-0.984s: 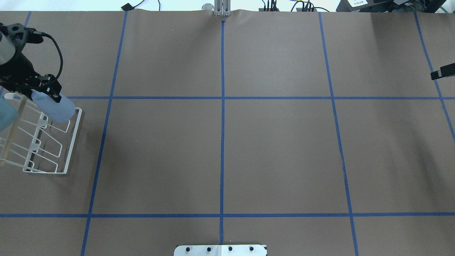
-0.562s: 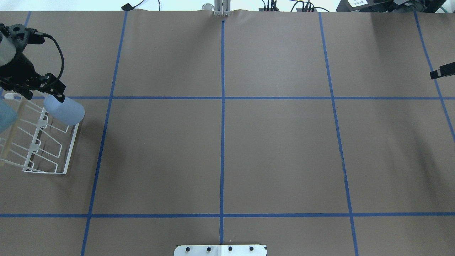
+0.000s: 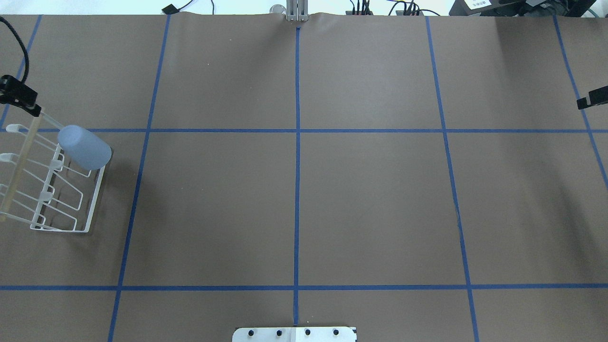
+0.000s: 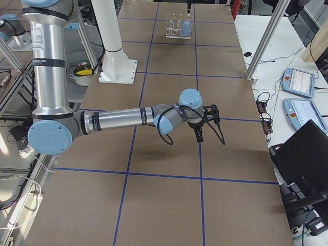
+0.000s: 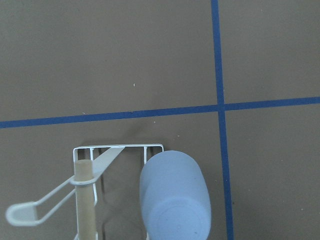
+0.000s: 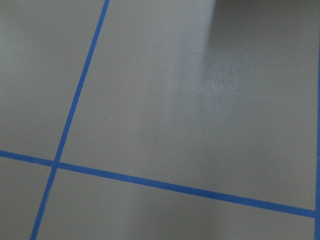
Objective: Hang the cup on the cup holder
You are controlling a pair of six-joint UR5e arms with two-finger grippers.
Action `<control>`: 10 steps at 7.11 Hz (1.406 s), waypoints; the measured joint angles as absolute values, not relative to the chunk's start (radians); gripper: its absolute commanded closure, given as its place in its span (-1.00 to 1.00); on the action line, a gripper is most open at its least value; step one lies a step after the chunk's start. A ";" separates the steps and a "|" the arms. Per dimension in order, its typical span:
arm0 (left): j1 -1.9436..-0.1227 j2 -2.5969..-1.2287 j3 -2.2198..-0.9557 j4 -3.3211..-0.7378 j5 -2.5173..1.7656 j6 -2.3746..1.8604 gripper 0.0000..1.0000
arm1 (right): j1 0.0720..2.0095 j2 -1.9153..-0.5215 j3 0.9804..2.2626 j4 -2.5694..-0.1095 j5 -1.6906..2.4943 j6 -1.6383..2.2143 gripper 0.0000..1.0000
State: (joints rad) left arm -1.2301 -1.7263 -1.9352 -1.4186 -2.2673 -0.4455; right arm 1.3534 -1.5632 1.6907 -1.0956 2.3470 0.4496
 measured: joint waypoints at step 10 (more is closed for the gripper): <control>-1.484 -1.602 -1.734 -1.538 -2.262 0.004 -0.97 | 1.506 -1.586 1.706 -1.518 2.330 0.024 -1.00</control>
State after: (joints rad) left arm -1.4843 -1.6017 -1.7342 -1.5378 -2.2620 0.0044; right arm 1.5063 -1.5865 1.7063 -1.5181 2.3295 0.0244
